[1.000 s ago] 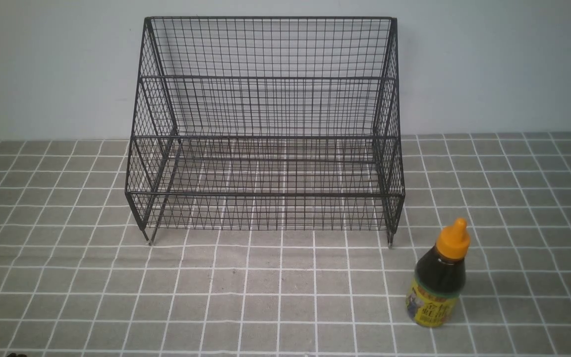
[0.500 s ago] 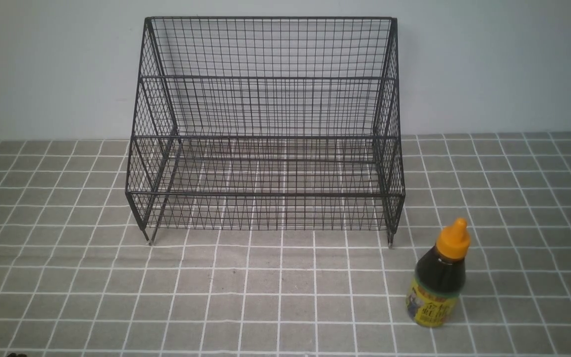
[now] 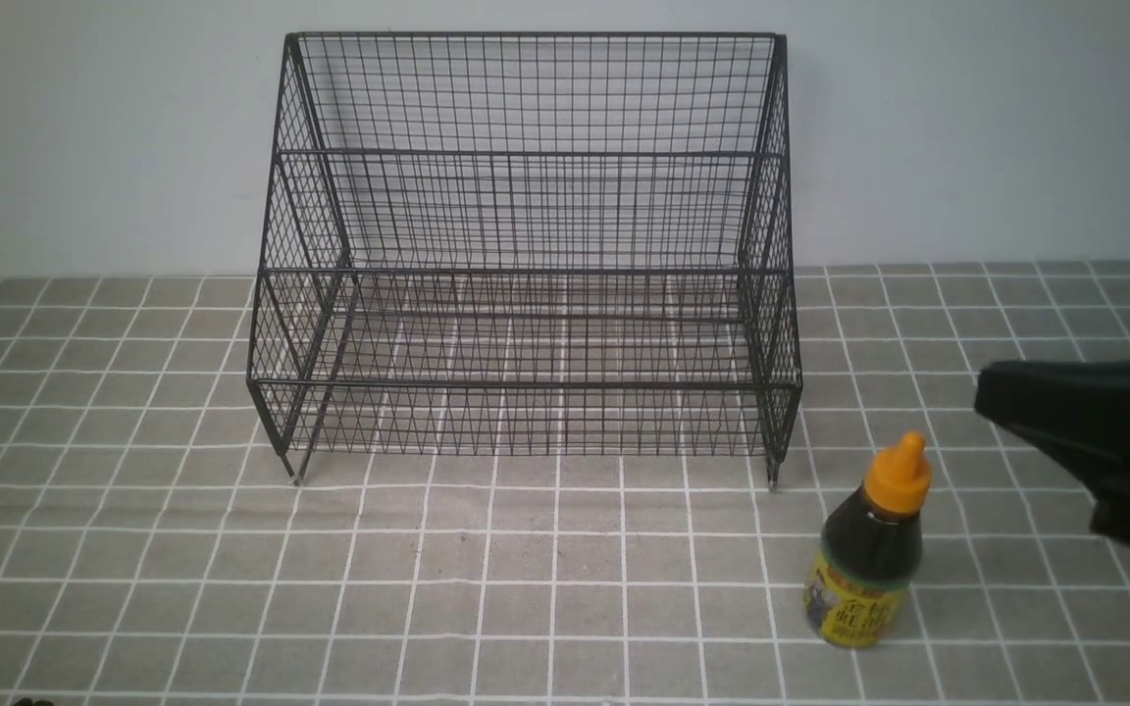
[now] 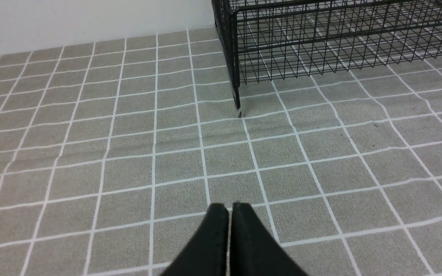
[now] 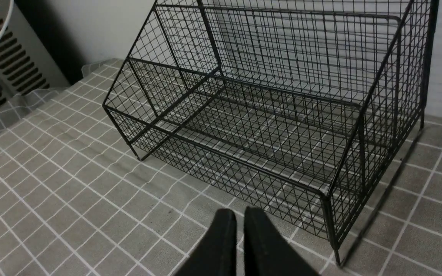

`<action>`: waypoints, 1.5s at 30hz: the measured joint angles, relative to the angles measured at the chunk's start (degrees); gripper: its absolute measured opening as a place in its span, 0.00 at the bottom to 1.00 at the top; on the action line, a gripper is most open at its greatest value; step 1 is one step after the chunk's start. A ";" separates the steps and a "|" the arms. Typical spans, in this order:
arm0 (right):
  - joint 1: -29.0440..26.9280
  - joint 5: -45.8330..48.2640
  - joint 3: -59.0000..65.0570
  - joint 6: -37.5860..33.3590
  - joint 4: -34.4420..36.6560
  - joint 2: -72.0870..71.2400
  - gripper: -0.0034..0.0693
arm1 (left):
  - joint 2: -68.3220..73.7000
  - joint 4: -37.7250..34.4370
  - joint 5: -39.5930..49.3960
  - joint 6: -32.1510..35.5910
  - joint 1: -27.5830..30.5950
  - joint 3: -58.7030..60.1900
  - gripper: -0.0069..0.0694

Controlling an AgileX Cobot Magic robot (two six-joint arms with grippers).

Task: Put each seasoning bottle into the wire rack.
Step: Use the right arm to grab the condiment bottle closest to it, then use the right arm to put the condiment bottle back on the shelf

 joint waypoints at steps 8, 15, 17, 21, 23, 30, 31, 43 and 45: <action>0.00 0.00 -1.32 -6.33 -0.06 6.31 0.49 | 0.00 0.00 0.06 0.00 0.00 0.00 0.08; 3.36 2.98 -1.56 -11.98 0.60 12.03 0.87 | 0.00 0.00 0.06 0.00 0.00 0.00 0.08; 6.44 8.44 -1.61 -12.66 0.74 14.63 0.90 | 0.00 0.00 0.06 0.00 0.00 0.00 0.08; 10.54 13.31 -1.61 -12.71 1.33 18.51 0.90 | 0.00 0.00 0.06 0.00 0.00 0.00 0.08; 13.04 15.18 -1.68 -13.13 1.69 20.88 0.87 | 0.00 0.00 0.06 0.00 0.00 0.00 0.08; 18.04 23.89 -2.13 -11.95 2.73 22.75 0.49 | 0.00 0.00 0.06 0.00 0.00 0.00 0.08; 18.11 24.10 -2.21 -11.57 2.72 22.58 0.49 | 0.00 0.00 0.06 0.00 0.00 0.00 0.08; 18.18 14.22 -15.89 4.29 -8.25 9.55 0.49 | 0.00 0.00 0.06 0.00 0.00 0.00 0.08; 18.26 10.14 -21.43 5.65 -8.25 9.21 0.49 | 0.00 0.00 0.06 0.00 0.00 0.00 0.08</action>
